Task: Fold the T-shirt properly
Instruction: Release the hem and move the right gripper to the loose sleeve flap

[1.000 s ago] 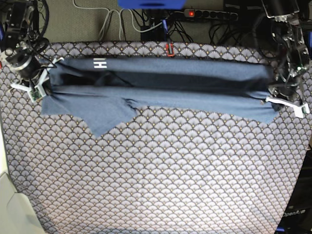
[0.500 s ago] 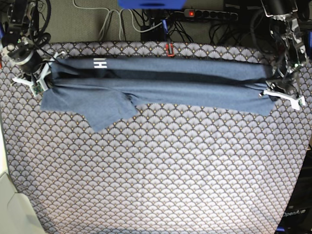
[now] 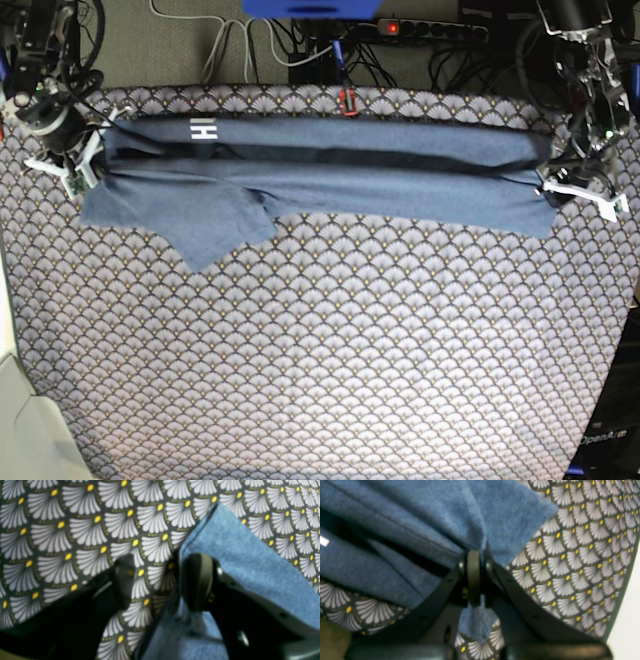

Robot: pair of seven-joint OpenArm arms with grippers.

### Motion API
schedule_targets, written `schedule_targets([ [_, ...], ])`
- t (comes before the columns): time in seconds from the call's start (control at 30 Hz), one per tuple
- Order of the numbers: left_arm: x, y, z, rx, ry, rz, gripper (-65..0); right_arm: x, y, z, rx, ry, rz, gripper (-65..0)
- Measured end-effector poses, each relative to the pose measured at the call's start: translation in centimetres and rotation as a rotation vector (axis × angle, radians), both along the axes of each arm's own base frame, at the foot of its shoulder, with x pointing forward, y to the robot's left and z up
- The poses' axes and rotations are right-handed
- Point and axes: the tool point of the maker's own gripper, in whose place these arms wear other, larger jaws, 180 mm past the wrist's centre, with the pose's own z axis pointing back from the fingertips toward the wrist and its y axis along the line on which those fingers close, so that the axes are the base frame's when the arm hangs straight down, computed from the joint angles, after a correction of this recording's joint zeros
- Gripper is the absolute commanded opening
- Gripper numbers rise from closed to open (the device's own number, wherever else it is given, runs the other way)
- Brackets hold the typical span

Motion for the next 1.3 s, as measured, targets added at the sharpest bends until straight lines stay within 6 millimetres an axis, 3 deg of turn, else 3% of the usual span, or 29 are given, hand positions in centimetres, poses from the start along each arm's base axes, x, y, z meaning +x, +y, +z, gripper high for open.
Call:
schedule_targets([
  [0.27, 0.0, -0.1, -0.1, -0.002, 0.004, -0.001, -31.6, -0.1, -0.3, -0.3, -0.014, 0.033, -0.012, -62.3],
  [0.33, 0.0, -0.1, -0.1, -0.002, 0.004, -0.001, -31.6, -0.1, -0.4, -0.3, -0.018, 0.033, -0.011, -57.3],
  [0.57, 0.0, -0.1, -0.1, -0.002, 0.003, -0.001, -31.5, -0.5, -0.7, -0.6, -0.037, 0.053, -0.014, -29.3],
  [0.67, 0.0, -0.1, -0.1, -0.002, 0.004, -0.001, -31.5, -0.4, -0.7, -0.3, -0.038, 0.043, -0.013, -27.3],
  [0.73, 0.0, -0.1, -0.1, -0.003, 0.003, -0.001, -31.4, -0.1, -1.0, 0.5, -0.054, 0.024, -0.017, -27.3],
  [0.87, 0.0, -0.1, -0.1, -0.007, 0.003, 0.000, -31.4, 1.2, -2.0, 4.1, -0.116, -0.073, -0.028, -27.3],
  [0.97, 0.0, -0.1, -0.1, -0.009, 0.001, 0.000, -31.4, 2.8, -0.5, 6.0, -0.118, -0.138, 0.015, -26.9],
  [1.07, 0.0, -0.1, -0.1, -0.010, 0.002, 0.001, -31.4, 5.2, 2.7, 6.8, -0.097, -0.179, 0.113, -26.9],
  [1.13, 0.0, -0.2, -0.1, -0.010, 0.000, 0.001, -31.4, 6.2, 5.2, 5.9, -0.079, -0.142, 0.184, -26.9],
  [1.3, -0.1, -0.2, -0.2, -0.010, 0.006, -0.001, -31.3, 9.8, 7.1, 4.3, -0.107, -0.042, 0.221, -26.9],
])
